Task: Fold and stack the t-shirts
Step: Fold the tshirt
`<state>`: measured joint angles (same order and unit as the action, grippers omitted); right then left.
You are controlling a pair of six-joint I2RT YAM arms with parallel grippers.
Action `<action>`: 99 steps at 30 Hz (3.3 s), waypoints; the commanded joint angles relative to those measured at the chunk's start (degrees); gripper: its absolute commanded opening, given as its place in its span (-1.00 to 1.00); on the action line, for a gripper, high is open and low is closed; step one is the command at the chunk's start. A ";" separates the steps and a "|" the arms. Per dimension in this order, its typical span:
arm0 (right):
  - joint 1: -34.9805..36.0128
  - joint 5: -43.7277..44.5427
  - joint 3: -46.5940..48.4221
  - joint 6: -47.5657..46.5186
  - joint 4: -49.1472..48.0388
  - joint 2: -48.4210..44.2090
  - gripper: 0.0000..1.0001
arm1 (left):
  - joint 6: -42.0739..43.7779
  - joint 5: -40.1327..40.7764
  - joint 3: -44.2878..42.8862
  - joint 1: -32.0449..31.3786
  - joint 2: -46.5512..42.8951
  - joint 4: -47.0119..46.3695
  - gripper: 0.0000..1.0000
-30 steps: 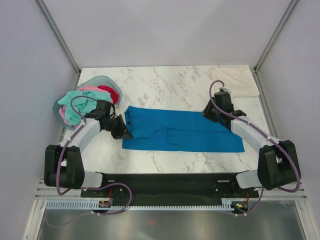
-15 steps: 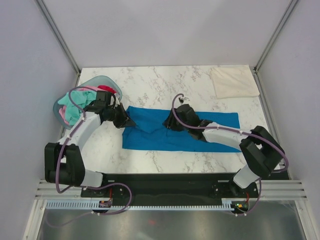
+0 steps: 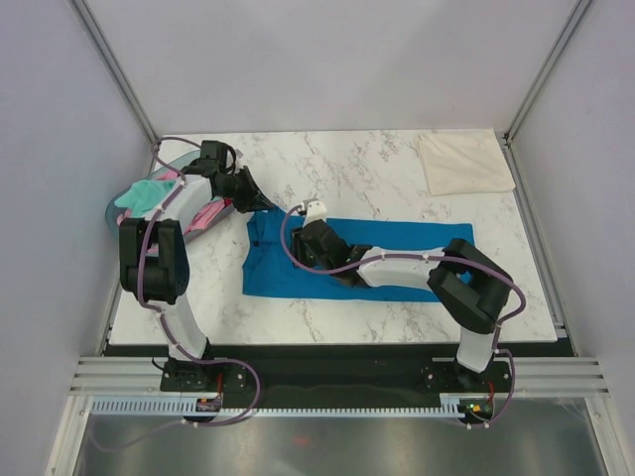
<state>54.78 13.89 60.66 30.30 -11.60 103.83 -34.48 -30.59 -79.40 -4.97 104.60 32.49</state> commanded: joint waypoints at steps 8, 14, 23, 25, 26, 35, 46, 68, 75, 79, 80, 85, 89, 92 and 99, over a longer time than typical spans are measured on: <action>2.34 10.97 12.10 -6.84 8.07 8.67 -0.12 | 1.34 -2.90 -4.80 0.58 5.09 -0.94 -0.95; 2.52 12.12 17.02 -9.47 10.71 12.87 -0.11 | 1.52 -2.81 -4.28 0.58 4.92 -1.11 -0.95; 2.61 16.61 20.81 -10.00 14.76 16.75 -0.16 | 1.78 -2.37 -3.40 0.66 4.30 -1.20 -0.95; 2.61 17.39 21.07 -10.53 14.67 16.84 -0.16 | 1.61 -2.28 -3.31 0.58 4.13 -1.20 -0.95; 2.70 17.75 21.07 -10.53 14.76 16.84 -0.21 | 1.43 -2.02 -3.31 0.58 4.12 -1.20 -0.95; 2.70 17.75 20.37 -10.00 14.85 16.14 -1.00 | 0.99 -1.14 -0.94 0.58 2.63 -1.55 -0.95; 2.61 15.82 10.72 -10.09 13.18 2.01 -1.00 | 1.78 5.45 6.88 0.14 -10.98 1.96 -0.95; 2.17 9.40 -9.51 -9.12 5.01 -12.33 -1.00 | -5.24 10.28 29.91 -12.16 -29.01 1.52 -0.95; 1.20 8.26 -11.27 -9.30 4.39 -13.57 -1.00 | -8.14 12.13 32.63 -15.67 -29.53 1.44 -0.95; 0.76 7.03 -12.06 -9.30 3.78 -13.57 -1.00 | -9.11 13.27 34.04 -16.56 -31.38 1.61 -0.95; 0.68 6.51 -11.97 -9.21 3.69 -13.57 -1.00 | -9.20 13.36 34.30 -16.65 -31.82 1.70 -0.95; 0.67 5.01 -12.32 -9.30 3.68 -13.13 -1.00 | -9.91 13.62 35.89 -17.09 -32.35 1.70 -0.95; 0.59 3.60 -12.85 -9.39 4.12 -13.13 -1.00 | -8.85 15.55 36.07 -17.09 -31.65 1.96 -0.95; 0.50 3.16 -12.50 -9.82 5.52 -12.52 -1.00 | -7.89 16.26 35.45 -17.00 -29.19 2.31 -0.95; 0.50 2.02 -11.27 -10.18 8.78 -9.52 -1.00 | -7.36 16.26 35.01 -17.00 -26.73 2.31 -0.95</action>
<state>55.35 17.06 48.36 20.18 -4.01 93.67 -42.24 -15.75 -43.35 -21.78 77.80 34.61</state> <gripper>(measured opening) 0.010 0.029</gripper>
